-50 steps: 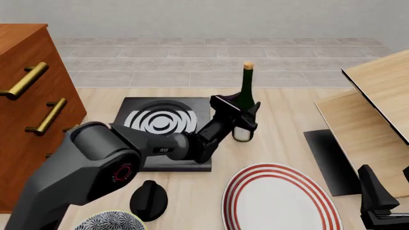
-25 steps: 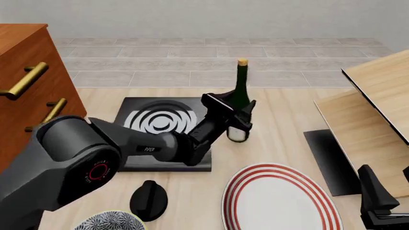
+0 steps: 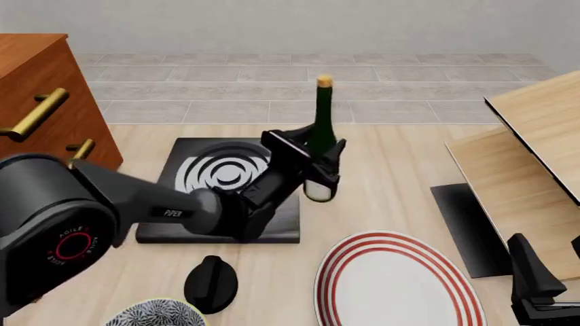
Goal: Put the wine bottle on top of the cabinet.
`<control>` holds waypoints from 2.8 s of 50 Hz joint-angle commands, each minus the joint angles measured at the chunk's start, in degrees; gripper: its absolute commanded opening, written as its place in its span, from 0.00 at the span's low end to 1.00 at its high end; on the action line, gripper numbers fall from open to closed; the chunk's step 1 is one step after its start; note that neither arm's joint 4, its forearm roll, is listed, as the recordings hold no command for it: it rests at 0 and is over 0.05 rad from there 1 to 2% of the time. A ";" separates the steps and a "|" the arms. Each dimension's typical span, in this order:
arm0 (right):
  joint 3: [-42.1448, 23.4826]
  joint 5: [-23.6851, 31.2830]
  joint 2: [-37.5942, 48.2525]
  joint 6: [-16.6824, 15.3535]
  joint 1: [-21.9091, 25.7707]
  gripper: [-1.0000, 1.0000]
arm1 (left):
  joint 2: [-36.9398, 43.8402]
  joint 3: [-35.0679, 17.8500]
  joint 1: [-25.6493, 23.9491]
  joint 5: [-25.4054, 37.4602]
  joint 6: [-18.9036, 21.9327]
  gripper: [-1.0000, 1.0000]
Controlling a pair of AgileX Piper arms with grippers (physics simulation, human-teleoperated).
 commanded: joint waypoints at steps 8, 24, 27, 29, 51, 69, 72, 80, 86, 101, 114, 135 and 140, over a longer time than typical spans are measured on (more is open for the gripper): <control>0.00 0.00 0.00 0.00 -0.01 1.00 | -7.71 8.36 1.44 -1.80 2.11 0.00; 0.00 0.00 0.00 0.01 -0.01 1.00 | -15.26 16.44 3.40 -2.62 2.85 0.00; 0.00 0.00 0.00 0.00 0.00 1.00 | -16.73 17.86 3.62 -2.68 2.97 0.00; 0.00 0.00 0.01 0.01 -0.01 1.00 | -17.69 18.86 3.67 -2.78 3.09 0.00; 0.00 0.00 0.01 -0.01 0.01 1.00 | -30.95 27.08 4.46 0.20 3.25 0.00; 0.00 0.00 0.00 0.00 0.00 1.00 | -41.33 30.16 5.72 5.52 3.15 0.00; 0.00 0.00 0.01 -0.01 0.01 1.00 | -43.44 30.26 5.97 7.30 3.16 0.00; 0.00 0.00 0.01 0.01 -0.01 1.00 | -48.85 30.10 6.89 11.69 2.82 0.00; 0.00 0.00 0.01 0.01 0.00 1.00 | -52.80 29.75 8.00 14.87 2.05 0.00; 0.00 0.00 -0.01 -0.01 0.00 1.00 | -59.66 27.23 11.32 22.40 3.31 0.00; 0.00 0.00 0.00 -0.01 0.01 1.00 | -64.55 24.76 13.34 28.20 5.00 0.00; 0.00 0.00 0.01 0.00 0.00 1.00 | -68.09 18.83 18.27 35.21 5.95 0.00; 0.00 0.00 -0.01 0.01 0.01 1.00 | -68.48 16.61 20.06 36.97 6.29 0.00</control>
